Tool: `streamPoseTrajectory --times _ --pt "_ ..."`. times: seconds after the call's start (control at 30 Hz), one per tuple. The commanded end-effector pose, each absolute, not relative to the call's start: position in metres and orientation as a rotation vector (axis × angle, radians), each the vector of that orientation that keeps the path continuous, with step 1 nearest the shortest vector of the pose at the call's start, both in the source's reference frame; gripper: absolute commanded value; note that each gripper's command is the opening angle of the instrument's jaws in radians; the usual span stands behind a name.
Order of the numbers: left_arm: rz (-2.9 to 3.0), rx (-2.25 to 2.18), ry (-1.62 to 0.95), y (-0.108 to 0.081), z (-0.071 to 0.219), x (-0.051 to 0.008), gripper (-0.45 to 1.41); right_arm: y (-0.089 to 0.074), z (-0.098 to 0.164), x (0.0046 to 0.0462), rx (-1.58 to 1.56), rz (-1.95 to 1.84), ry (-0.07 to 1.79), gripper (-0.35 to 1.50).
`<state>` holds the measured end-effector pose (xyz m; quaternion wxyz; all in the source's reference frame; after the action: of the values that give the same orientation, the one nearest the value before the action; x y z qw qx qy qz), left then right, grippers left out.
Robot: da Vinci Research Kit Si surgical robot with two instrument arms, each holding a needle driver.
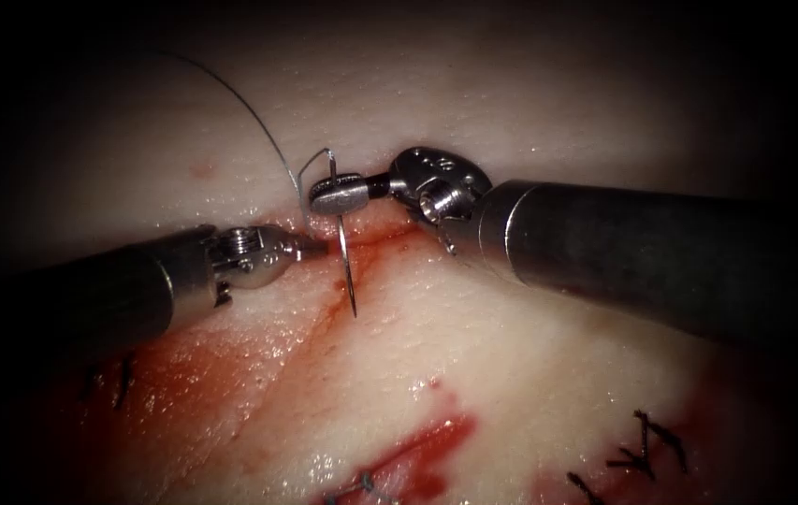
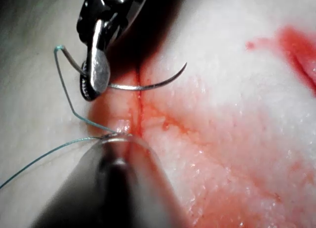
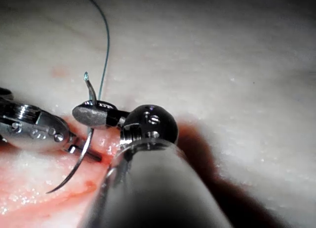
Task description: Wound Closure
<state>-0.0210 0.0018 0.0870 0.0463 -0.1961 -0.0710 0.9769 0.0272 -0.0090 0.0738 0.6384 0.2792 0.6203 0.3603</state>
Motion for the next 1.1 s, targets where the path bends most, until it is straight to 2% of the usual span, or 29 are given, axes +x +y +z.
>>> streamPoseTrajectory --times 0.03,0.5,0.57,0.63,0.73,0.83,0.97,1.03,1.1 --pt "2.979 -0.586 -0.232 0.0024 0.0877 -0.0215 -0.45 -0.0085 0.0742 0.0281 0.634 0.819 1.423 -0.35" --pt "3.038 -0.323 -0.335 0.0027 0.0903 -0.0206 -0.45 -0.0089 0.0759 0.0293 0.407 0.618 1.547 -0.35" --pt "3.043 -0.286 -0.359 0.0024 0.0905 -0.0204 0.19 -0.0091 0.0763 0.0297 0.361 0.581 1.552 -0.35" --pt "3.048 -0.267 -0.374 0.0022 0.0905 -0.0201 0.59 -0.0091 0.0766 0.0300 0.312 0.541 1.556 -0.35" --pt "3.050 -0.268 -0.375 0.0020 0.0904 -0.0199 0.73 -0.0087 0.0768 0.0301 0.243 0.500 1.571 -0.35" --pt "3.050 -0.267 -0.377 0.0016 0.0901 -0.0197 0.73 -0.0084 0.0769 0.0301 0.178 0.473 1.569 -0.35" --pt "3.036 -0.291 -0.420 0.0013 0.0898 -0.0196 0.86 -0.0083 0.0772 0.0301 0.102 0.425 1.581 -0.35" --pt "3.033 -0.300 -0.419 0.0012 0.0898 -0.0196 0.86 -0.0082 0.0772 0.0301 0.071 0.410 1.586 -0.35" --pt "3.023 -0.331 -0.411 0.0011 0.0898 -0.0195 0.74 -0.0080 0.0773 0.0300 0.044 0.391 1.586 -0.35"
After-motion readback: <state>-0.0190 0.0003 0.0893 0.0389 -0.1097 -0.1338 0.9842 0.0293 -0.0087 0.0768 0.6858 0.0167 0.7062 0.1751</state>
